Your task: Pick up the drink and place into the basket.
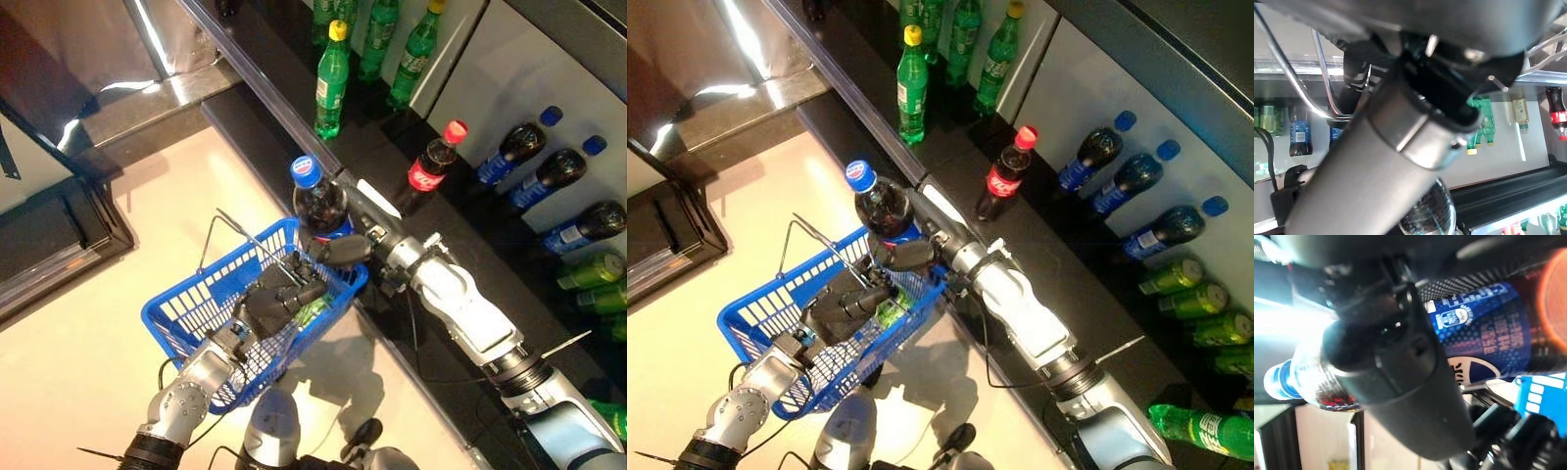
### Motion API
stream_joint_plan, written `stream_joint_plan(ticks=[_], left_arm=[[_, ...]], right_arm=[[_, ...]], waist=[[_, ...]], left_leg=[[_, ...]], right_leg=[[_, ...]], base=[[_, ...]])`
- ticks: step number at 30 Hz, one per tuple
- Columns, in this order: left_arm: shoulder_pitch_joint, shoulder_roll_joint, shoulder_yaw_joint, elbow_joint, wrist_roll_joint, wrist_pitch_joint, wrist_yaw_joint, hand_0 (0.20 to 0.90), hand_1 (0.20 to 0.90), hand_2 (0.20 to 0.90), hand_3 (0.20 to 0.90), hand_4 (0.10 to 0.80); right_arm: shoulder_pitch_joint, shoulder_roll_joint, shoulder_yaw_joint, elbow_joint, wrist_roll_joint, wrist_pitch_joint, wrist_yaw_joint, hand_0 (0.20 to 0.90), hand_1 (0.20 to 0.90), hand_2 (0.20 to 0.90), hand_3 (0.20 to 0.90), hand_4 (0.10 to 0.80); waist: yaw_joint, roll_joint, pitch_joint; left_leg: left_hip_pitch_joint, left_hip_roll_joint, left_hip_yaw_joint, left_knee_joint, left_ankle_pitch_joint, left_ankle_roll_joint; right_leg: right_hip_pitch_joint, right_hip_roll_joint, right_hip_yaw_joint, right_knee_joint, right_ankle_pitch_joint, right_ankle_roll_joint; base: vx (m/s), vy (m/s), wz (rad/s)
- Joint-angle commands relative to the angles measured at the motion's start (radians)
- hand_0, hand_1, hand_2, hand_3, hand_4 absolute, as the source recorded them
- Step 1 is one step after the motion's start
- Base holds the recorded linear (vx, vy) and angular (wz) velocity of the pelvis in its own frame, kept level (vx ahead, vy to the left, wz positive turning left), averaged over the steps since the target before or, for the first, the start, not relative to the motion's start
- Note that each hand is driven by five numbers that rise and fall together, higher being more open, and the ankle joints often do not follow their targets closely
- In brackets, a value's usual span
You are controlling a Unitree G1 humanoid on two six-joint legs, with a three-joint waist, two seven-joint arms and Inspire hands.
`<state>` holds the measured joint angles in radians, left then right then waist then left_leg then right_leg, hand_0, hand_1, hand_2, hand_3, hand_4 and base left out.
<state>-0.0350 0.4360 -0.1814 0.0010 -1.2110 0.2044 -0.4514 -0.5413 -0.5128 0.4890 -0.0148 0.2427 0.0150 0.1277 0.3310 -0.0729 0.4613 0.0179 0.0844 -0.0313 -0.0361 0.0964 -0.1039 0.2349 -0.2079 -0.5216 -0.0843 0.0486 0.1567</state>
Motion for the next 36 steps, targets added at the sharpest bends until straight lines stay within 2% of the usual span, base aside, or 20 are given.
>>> stream_joint_plan(ticks=[1,13,36], left_arm=[[-0.106,-0.105,-0.081,-0.352,-0.143,-0.103,-0.279,0.3,0.3,0.3,0.2,0.1],[-0.124,-0.097,-0.114,-0.421,-0.141,-0.096,-0.335,0.3,0.3,0.3,0.2,0.1],[-0.171,-0.068,-0.159,-0.525,-0.127,-0.066,-0.405,0.3,0.3,0.3,0.2,0.1]], right_arm=[[-0.015,0.076,0.072,-0.009,0.027,-0.12,0.006,0.3,0.3,0.3,0.2,0.1],[0.012,0.1,0.147,0.053,-0.005,-0.085,0.038,0.3,0.3,0.3,0.2,0.1],[-0.046,0.102,0.25,0.217,-0.23,-0.01,0.059,0.3,0.3,0.3,0.2,0.1]], waist=[[0.002,-0.002,-0.406],[0.012,-0.007,-0.407],[0.039,-0.017,-0.409]], left_leg=[[0.035,-0.016,0.03,-0.051,-0.021,0.035],[0.022,-0.022,0.021,-0.051,-0.016,0.037],[0.014,-0.027,0.001,-0.051,-0.012,0.038]], right_leg=[[-0.012,0.022,0.003,0.028,-0.007,-0.03],[-0.017,0.021,-0.001,0.032,-0.009,-0.027],[-0.01,0.024,-0.019,0.035,-0.012,-0.027]], base=[[0.0,0.0,0.0],[0.0,0.0,0.0],[0.002,-0.001,0.01]])
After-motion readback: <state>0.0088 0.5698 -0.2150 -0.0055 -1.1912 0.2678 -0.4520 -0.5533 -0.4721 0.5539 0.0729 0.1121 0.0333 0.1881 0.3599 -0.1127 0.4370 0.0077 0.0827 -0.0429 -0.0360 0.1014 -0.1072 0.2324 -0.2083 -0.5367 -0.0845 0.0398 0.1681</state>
